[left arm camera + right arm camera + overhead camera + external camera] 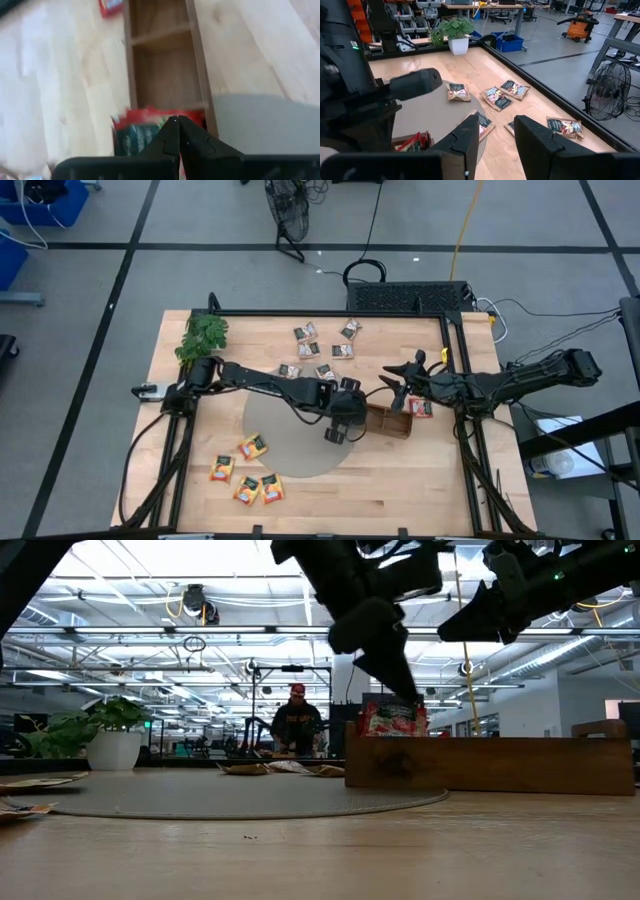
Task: Pick & Place Tea
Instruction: Put the red tea bag into the left section of the wooden organizer
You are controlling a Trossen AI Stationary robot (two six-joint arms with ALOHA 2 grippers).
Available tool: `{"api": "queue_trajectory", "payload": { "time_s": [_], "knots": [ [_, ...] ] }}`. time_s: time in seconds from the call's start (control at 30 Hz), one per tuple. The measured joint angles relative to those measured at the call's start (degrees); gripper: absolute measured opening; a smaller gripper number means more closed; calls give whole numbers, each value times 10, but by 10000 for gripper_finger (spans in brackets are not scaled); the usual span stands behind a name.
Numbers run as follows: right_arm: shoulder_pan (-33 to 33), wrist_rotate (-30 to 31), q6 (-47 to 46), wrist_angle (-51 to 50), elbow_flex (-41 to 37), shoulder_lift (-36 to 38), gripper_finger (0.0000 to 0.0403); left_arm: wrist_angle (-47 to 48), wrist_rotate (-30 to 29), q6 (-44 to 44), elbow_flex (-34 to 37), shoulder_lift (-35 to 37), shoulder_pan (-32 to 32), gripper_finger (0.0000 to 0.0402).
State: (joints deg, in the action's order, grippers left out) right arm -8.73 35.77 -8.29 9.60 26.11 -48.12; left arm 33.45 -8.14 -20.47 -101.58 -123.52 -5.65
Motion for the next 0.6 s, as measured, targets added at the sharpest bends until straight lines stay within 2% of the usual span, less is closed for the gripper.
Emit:
{"api": "queue_trajectory", "payload": {
  "time_s": [0.13, 0.3, 0.6],
  "knots": [
    [0, 0, 0, -4, 0, 0, 112, 33, 17, 11, 1, -3, 5, 7],
    [0, 0, 0, -6, 0, 0, 112, 28, 56, 26, 1, -22, 6, 3],
    [0, -1, -4, -9, 0, 0, 112, 20, 50, 35, -1, -61, 9, 3]
  ]
}}
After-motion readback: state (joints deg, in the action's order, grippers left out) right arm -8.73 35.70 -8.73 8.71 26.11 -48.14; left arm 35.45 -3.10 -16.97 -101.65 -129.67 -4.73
